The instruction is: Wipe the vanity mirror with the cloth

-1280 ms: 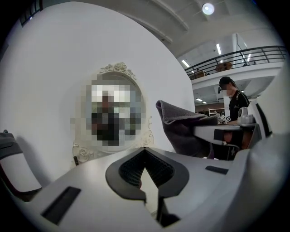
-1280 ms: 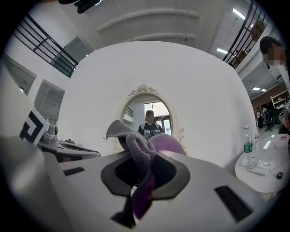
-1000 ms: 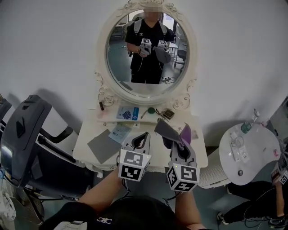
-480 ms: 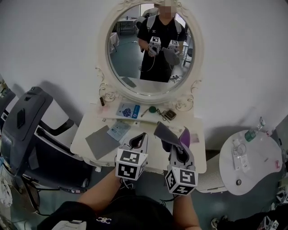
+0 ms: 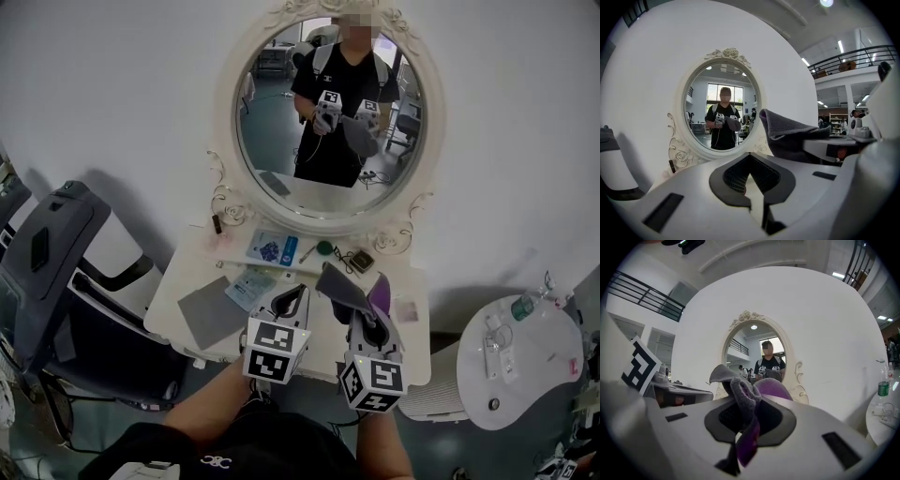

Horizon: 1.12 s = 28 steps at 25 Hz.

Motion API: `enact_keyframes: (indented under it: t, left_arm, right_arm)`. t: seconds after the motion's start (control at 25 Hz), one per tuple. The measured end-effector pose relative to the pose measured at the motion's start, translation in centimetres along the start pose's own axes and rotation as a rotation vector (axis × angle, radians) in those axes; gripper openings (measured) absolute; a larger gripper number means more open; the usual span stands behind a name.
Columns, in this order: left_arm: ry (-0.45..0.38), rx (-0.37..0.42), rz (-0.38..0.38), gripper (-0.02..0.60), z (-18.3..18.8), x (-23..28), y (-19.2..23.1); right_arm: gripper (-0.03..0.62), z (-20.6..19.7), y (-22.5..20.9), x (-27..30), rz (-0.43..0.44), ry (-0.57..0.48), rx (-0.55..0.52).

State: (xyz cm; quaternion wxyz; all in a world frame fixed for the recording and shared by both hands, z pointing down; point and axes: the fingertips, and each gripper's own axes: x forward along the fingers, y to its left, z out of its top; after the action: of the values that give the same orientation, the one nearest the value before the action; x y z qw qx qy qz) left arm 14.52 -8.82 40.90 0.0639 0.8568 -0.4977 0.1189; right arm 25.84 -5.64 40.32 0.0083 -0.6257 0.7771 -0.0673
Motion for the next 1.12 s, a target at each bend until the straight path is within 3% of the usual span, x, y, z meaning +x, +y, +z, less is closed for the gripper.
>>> enact_keyframes:
  t: [0.44,0.8,0.96,1.12]
  left_arm:
    - [0.006,-0.051,0.029,-0.003,0.7,4.2,7.7]
    - [-0.029,-0.033,-0.023,-0.003,2.8,7.4,12.8]
    - [-0.038,-0.037,-0.016,-0.003,2.8,8.1,16.2]
    - [-0.026,-0.095,-0.005,-0.003,1.8,8.9,19.7]
  right_arm:
    - [0.046,1.8,2.9,8.5,0.048,-0.025,-0.053]
    - [0.046,4.0,3.1,15.2,-0.064,-0.066,-0.115]
    - [0.046,6.6,3.8,18.1,-0.055,-0.121,-0.146]
    - [0.046,11.5,4.0,21.1,-0.020,-0.182,-0.185]
